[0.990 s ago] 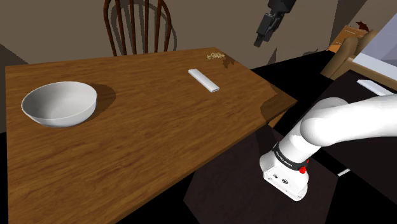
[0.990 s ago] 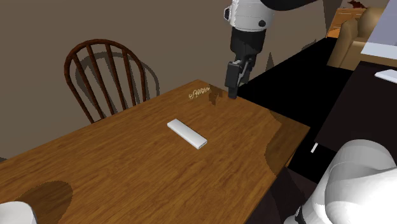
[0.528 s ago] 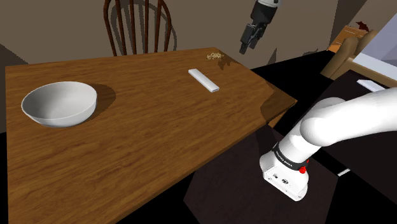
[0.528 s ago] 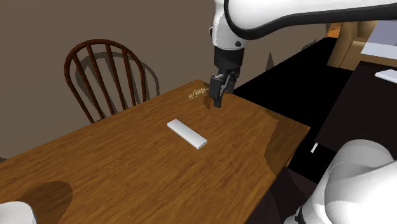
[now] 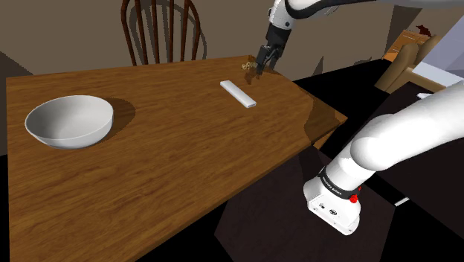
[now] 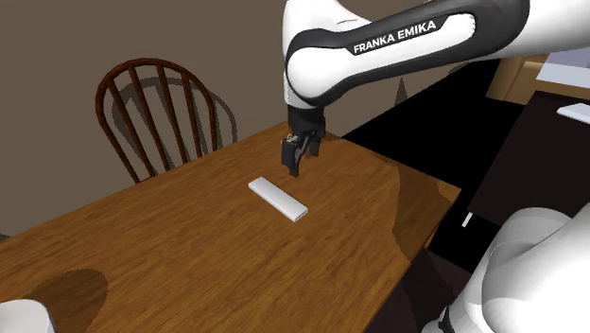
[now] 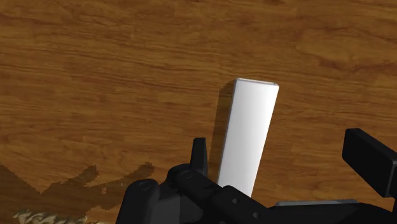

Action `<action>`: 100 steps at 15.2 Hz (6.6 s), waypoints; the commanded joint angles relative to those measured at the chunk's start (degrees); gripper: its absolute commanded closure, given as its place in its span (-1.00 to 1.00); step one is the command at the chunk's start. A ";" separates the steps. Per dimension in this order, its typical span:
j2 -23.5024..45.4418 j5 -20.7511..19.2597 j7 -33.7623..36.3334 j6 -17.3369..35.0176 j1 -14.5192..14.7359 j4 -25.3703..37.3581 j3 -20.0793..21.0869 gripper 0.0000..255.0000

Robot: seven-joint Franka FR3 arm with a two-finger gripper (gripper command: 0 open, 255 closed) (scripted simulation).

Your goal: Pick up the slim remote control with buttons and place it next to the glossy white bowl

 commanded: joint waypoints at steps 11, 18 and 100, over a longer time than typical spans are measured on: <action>24.84 -0.81 2.49 14.98 -0.32 8.99 0.55 -1.00; 27.96 -1.24 2.79 20.10 -0.33 6.99 0.47 -1.00; 46.30 -9.52 45.02 -6.50 25.02 49.41 17.51 1.00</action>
